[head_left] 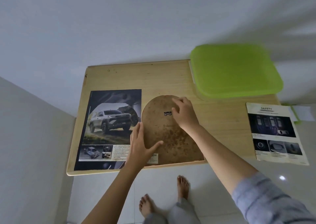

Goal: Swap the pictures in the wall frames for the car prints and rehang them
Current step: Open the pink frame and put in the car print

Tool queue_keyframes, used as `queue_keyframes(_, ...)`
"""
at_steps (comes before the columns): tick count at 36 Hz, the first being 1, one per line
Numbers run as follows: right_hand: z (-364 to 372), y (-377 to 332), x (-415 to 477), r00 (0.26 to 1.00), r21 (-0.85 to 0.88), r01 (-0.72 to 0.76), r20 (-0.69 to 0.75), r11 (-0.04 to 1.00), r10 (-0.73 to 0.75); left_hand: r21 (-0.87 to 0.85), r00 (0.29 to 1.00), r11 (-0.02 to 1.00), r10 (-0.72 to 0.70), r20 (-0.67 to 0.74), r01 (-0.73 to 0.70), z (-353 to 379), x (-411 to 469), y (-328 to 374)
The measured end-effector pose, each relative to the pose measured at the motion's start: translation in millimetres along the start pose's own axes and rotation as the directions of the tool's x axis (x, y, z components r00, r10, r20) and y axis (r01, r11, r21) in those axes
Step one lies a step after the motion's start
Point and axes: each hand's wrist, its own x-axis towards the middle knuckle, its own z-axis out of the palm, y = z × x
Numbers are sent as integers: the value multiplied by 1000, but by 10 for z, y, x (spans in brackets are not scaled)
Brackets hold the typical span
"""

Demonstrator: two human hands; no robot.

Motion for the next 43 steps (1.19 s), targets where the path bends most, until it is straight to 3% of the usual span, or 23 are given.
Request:
queue_keyframes(6,126,-5,324,990,-277,126,103,953,-101,99,962,993,29,270,-57,-70,-81,-118)
queue_keyframes(13,133,4,341,980,-355,197,108,914,-169,176,951,980,31,309,-90,-96,-78,-158)
queue_keyframes(20,95,-101,440,979,-271,201,95,941,-181,140,962,986,46,269,-86,-89,-96,-152)
queue_keyframes(27,23,-148,570,987,-315,144,118,938,-112,133,964,986,62,258,-98,-86,-100,-163)
queue_keyframes(37,-124,-160,641,964,-91,11,266,996,14,140,973,988,39,228,-72,-78,-103,-168)
queue_keyframes(43,-299,-119,589,971,55,-10,241,998,-3,147,975,986,41,218,-74,-81,-113,-161)
